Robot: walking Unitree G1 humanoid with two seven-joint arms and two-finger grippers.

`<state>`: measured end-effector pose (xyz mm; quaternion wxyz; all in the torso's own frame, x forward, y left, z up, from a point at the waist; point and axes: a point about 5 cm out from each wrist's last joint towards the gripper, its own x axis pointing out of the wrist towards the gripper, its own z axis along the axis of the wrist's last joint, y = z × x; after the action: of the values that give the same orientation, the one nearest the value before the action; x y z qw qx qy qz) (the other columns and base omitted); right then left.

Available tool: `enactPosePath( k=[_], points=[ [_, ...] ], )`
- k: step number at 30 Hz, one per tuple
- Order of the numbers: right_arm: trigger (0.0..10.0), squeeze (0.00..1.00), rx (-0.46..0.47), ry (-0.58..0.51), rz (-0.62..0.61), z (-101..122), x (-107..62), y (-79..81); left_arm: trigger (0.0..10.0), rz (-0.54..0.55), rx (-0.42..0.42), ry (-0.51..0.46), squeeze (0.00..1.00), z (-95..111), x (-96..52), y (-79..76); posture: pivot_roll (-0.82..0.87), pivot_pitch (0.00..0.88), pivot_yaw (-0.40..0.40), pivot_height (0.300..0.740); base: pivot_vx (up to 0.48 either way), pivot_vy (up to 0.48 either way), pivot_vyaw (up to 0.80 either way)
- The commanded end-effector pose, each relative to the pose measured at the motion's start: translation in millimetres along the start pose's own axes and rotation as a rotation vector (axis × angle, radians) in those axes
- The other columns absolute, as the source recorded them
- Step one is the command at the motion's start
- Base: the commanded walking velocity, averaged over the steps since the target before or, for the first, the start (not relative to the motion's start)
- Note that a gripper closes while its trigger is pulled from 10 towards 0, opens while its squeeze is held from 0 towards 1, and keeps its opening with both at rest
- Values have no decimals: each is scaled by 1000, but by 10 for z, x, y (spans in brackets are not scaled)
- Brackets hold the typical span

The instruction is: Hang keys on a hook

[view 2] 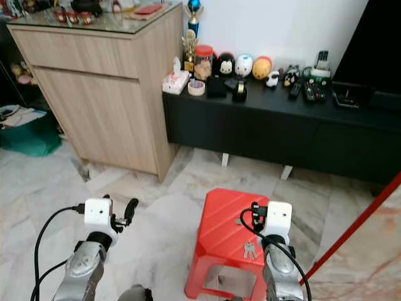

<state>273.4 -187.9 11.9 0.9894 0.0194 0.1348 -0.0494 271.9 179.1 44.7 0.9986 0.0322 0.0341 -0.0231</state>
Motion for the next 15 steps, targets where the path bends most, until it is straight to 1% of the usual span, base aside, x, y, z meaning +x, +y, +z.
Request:
enactPosePath(
  k=[1, 4, 6, 15],
  points=[
    [10000, 0, 22, 23, -9, -27, 3, 0, 10000, -20, 2, 15, 0, -13, 9, -35, 6, 0, -19, 652, 0, 0, 0],
    [10000, 0, 23, 22, -8, -25, 5, 5, 10000, -26, 0, 15, 0, -9, 13, -50, 7, 0, -19, 652, 0, 0, 0],
    [10000, 0, 17, 26, -7, -28, 7, 9, 10000, -39, 17, 16, 0, -5, 19, -64, 9, 0, -19, 652, 0, 0, 0],
    [10000, 0, 9, 35, 1, -41, 13, 30, 10000, -41, 15, 14, 0, 4, 26, -70, 12, 0, -19, 652, 0, 0, 0]
  ],
)
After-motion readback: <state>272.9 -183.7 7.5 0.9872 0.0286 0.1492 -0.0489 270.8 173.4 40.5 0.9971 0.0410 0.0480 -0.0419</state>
